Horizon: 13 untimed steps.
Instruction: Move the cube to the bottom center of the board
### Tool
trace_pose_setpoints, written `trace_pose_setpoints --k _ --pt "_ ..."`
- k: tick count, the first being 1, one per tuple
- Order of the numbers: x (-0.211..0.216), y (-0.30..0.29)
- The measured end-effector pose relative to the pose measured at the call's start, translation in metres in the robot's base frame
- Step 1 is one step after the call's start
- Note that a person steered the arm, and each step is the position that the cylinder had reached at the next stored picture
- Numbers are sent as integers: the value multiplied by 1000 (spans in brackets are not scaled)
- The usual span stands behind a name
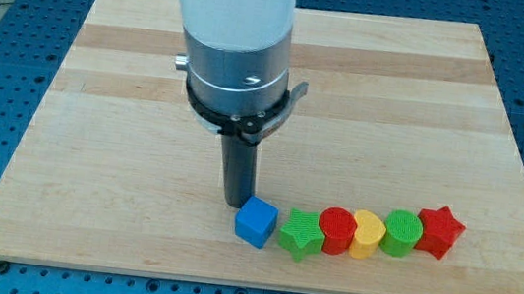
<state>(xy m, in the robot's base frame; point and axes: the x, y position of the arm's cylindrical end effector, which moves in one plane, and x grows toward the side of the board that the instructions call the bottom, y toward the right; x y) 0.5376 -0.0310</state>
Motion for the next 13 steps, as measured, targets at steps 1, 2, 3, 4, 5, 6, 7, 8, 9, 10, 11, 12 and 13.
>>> trace_pose_setpoints --k 1,2,3,4,5,6,7,8,9,10,11,12,13 --pt "0 2" --pt "-3 4" --pt "-3 13" --pt "-2 14" --pt "6 14" --pt "13 14" --pt "13 12" --pt "16 -17" --pt "43 -46" --pt "73 -39" --pt "81 -13" --pt "81 10" --pt "81 29"
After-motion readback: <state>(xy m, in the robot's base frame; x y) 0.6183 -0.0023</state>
